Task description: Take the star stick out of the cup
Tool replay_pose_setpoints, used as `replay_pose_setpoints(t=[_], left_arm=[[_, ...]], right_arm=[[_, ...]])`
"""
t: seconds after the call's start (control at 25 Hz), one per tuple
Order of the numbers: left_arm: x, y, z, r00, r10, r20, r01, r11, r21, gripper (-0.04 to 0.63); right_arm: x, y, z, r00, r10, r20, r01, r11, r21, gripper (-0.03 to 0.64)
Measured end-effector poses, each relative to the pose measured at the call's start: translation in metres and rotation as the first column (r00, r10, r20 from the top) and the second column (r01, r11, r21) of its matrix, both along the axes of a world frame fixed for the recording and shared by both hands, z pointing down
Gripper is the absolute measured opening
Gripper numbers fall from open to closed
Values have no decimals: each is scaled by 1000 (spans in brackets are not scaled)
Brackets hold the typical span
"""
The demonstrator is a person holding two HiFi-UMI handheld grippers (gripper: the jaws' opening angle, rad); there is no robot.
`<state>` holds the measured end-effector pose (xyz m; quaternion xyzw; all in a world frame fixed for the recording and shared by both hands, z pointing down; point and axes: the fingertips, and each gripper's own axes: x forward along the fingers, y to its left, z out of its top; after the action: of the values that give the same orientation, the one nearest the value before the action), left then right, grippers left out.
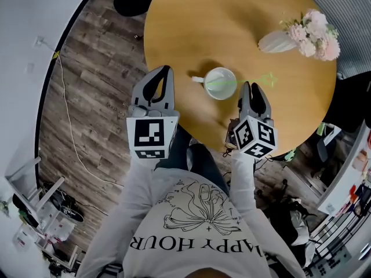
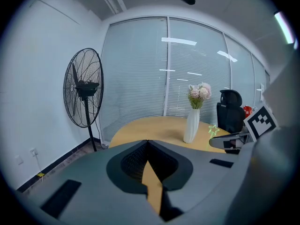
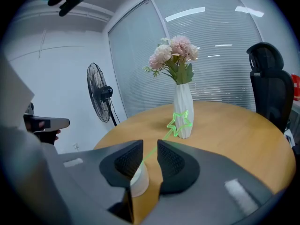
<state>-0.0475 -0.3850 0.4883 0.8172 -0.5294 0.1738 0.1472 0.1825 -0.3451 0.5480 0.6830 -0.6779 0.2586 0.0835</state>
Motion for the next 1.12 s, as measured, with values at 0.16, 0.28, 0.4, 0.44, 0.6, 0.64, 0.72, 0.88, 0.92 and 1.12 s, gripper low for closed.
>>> replay_pose_setpoints(t=[0.16, 0.28, 0.4, 0.44, 0.6, 0.64, 0.72, 0.88, 0.92, 1.12], left_arm=[[1, -1, 6, 1000, 3, 2, -3, 1000, -10, 6], [3, -2, 11, 1000, 9, 7, -9, 1000, -16, 6], [4, -2, 14, 1000, 10, 4, -9, 1000, -22, 6], [4, -2, 15, 1000, 9, 3, -8, 1000, -24, 6], [1, -2, 18, 1000, 5, 5, -5, 1000, -30, 6], [1, -2, 18, 1000, 5, 5, -4, 1000, -30, 6], [1, -2, 20, 1000, 4, 5, -4, 999, -32, 6], [2, 0, 21, 1000, 5, 3, -5, 999, -34, 6], [2, 1, 22, 1000, 4, 3, -4, 999, -35, 6], [-1, 3, 26, 1000, -1, 6, 1, 999, -43, 6]], right_arm=[[3, -2, 6, 1000, 11, 4, -11, 1000, -12, 113], [5, -4, 12, 1000, 21, 9, -21, 1000, -19, 120], [8, -7, 14, 999, 32, 26, -32, 999, -18, 120], [8, -8, 14, 999, 37, 30, -37, 999, -17, 120], [8, -12, 15, 999, 45, 31, -44, 999, -10, 120], [8, -13, 15, 998, 44, 35, -44, 999, -8, 120], [8, -15, 16, 998, 44, 49, -44, 999, -3, 120], [7, -18, 21, 995, 46, 86, -47, 999, 0, 120], [7, -18, 21, 994, 49, 100, -50, 999, 1, 120], [7, -19, 21, 984, 72, 161, -76, 997, 18, 89]])
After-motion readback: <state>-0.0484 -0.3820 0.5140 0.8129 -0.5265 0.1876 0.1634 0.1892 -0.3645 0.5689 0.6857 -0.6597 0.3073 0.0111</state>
